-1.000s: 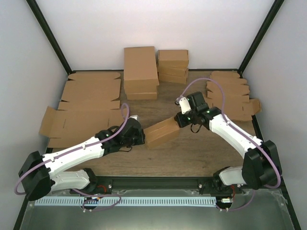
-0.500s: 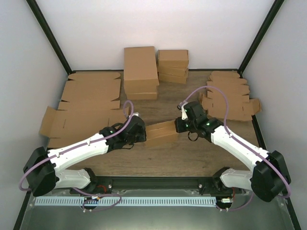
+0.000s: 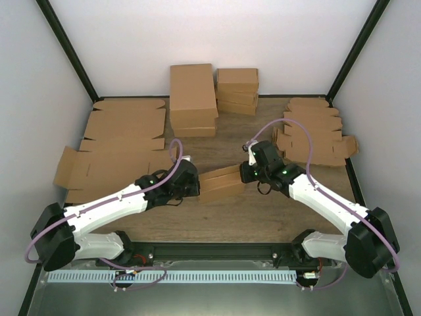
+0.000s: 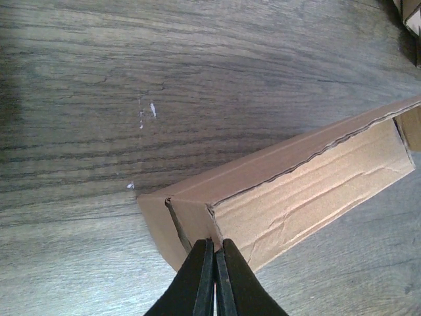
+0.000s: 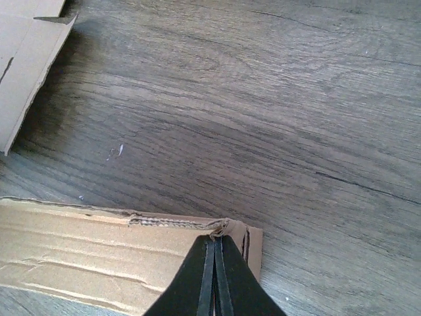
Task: Fold the paper box
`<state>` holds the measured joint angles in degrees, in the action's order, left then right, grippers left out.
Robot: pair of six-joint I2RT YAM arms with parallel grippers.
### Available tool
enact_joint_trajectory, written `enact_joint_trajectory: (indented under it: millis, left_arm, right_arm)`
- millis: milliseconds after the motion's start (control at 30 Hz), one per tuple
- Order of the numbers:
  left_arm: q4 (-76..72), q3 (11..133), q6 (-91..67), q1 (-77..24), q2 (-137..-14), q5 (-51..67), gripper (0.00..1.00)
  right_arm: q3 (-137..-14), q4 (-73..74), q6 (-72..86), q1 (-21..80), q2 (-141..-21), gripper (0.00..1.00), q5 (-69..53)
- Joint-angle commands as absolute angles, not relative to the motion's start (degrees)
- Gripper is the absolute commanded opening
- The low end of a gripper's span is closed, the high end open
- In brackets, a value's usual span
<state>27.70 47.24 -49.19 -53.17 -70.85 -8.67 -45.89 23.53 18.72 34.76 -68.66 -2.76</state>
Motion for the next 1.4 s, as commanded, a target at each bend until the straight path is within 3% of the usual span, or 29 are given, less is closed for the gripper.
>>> enact_joint_trajectory:
  millis: [0,1000,1367]
  left_arm:
    - [27.33,45.69,-48.31,-53.33,-70.03,-6.04,0.04]
    - [28.39,43.31,-48.78,-53.40,-69.04,-3.27,0.04]
    - [29.04,43.26,-48.65,-53.50,-67.42,-2.21,0.04]
  right_arm:
    - [-45.40,26.61,16.07,35.88,-69.30,0.01,-1.94]
    - [-40.65,21.36,15.99,35.86,-68.29,0.01,-1.93]
    - [-45.10,26.09,13.52,36.14,-68.90,0.09,-6.83]
